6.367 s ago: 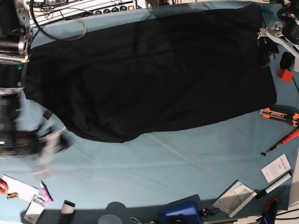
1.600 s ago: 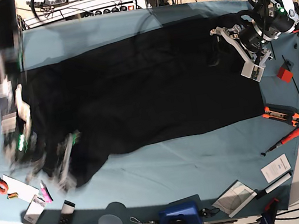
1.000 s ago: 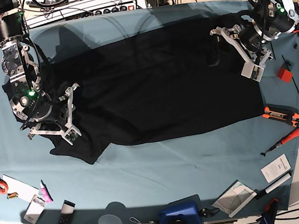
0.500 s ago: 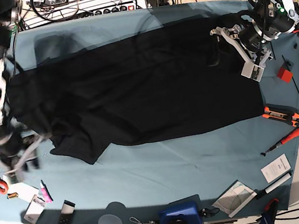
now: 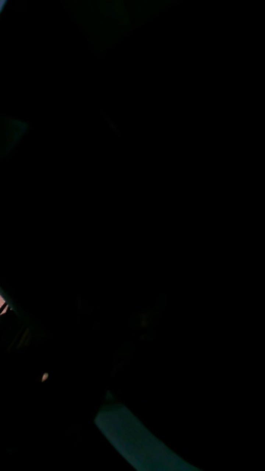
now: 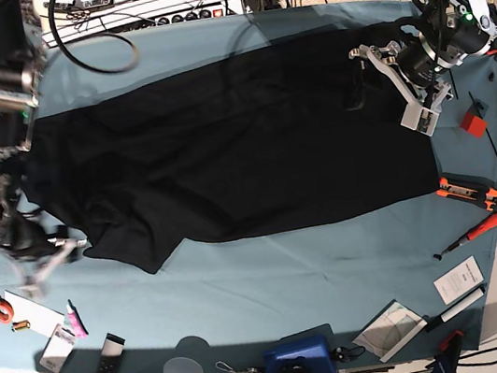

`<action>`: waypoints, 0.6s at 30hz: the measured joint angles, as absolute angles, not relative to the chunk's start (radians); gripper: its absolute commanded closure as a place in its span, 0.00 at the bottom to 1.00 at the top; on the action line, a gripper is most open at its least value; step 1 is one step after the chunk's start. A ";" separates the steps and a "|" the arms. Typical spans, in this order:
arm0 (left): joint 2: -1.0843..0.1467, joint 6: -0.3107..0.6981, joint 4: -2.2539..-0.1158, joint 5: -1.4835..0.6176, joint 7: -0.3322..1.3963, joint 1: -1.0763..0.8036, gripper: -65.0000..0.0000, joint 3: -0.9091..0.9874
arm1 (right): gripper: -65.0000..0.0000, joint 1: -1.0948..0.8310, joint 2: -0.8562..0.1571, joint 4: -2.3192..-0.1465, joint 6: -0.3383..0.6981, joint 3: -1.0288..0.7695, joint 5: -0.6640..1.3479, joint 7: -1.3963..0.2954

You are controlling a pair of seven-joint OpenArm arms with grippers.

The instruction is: Layout the t-shirt on the table in an organized manner, then fold the t-shirt properly

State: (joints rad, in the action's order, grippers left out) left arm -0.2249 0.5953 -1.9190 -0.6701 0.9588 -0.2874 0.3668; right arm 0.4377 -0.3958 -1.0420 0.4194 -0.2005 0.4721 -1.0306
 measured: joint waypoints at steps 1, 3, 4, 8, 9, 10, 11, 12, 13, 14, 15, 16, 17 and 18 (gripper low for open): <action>-0.225 0.595 -1.919 -0.670 0.959 -0.287 0.32 0.367 | 0.71 0.437 -0.383 -1.034 0.420 -0.200 0.467 -1.019; -0.225 0.596 -1.919 -0.670 0.959 -0.287 0.32 0.367 | 0.71 0.438 -0.359 -1.024 0.419 -0.200 0.432 -1.005; -0.225 0.595 -1.919 -0.670 0.959 -0.287 0.32 0.367 | 0.71 0.438 -0.346 -1.018 0.419 -0.201 0.426 -0.997; -0.225 0.595 -1.919 -0.670 0.959 -0.287 0.32 0.367 | 0.84 0.437 -0.304 -1.015 0.419 -0.201 0.395 -0.916; -0.225 0.595 -1.919 -0.670 0.959 -0.287 0.32 0.367 | 0.92 0.439 -0.297 -1.015 0.419 -0.201 0.395 -0.907; -0.225 0.595 -1.919 -0.670 0.959 -0.287 0.32 0.367 | 1.00 0.444 -0.292 -1.015 0.419 -0.201 0.382 -0.911; -0.225 0.595 -1.919 -0.670 0.959 -0.287 0.32 0.367 | 1.00 0.450 -0.285 -1.015 0.419 -0.201 0.356 -0.920; -0.225 0.595 -1.919 -0.670 0.959 -0.287 0.32 0.367 | 1.00 0.460 -0.282 -1.015 0.418 -0.201 0.327 -0.940; -0.225 0.595 -1.919 -0.670 0.959 -0.287 0.32 0.367 | 1.00 0.469 -0.279 -1.015 0.419 -0.201 0.307 -0.951; -0.225 0.595 -1.919 -0.670 0.959 -0.287 0.32 0.367 | 1.00 0.480 -0.278 -1.015 0.418 -0.201 0.298 -0.953; -0.225 0.595 -1.919 -0.670 0.959 -0.287 0.32 0.367 | 1.00 0.491 -0.278 -1.015 0.419 -0.201 0.284 -0.954; -0.225 0.595 -1.919 -0.670 0.959 -0.287 0.32 0.367 | 1.00 0.504 -0.279 -1.015 0.418 -0.201 0.284 -0.953; -0.225 0.595 -1.919 -0.670 0.959 -0.287 0.32 0.367 | 1.00 0.517 -0.280 -1.017 0.419 -0.201 0.281 -0.953; -0.225 0.595 -1.919 -0.670 0.959 -0.287 0.32 0.367 | 1.00 0.526 -0.280 -1.028 0.416 -0.201 0.278 -0.952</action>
